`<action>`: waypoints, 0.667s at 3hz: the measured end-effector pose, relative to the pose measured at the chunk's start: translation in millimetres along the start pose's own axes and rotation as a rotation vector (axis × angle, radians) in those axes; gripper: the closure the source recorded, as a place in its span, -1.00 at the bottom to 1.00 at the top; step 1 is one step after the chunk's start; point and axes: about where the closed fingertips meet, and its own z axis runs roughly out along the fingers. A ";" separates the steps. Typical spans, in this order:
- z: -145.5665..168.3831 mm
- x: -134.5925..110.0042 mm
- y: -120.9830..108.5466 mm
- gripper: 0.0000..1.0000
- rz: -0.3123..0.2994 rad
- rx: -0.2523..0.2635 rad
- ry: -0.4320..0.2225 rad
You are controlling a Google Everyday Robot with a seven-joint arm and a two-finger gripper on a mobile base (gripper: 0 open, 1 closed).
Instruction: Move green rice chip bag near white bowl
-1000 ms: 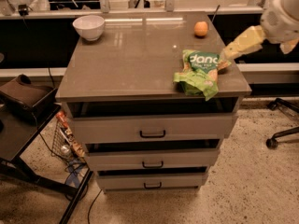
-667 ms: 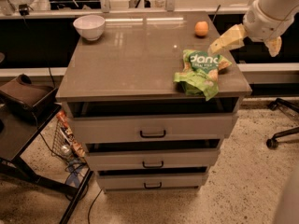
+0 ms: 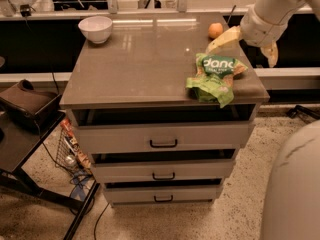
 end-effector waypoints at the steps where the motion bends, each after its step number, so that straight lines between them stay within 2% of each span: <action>1: 38.8 13.5 22.2 -1.00 0.064 -0.067 0.053; 2: 81.5 22.2 38.3 -0.63 0.088 -0.098 0.104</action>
Offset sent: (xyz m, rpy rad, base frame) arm 0.0054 0.0777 -0.1211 0.1725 0.1605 -0.0531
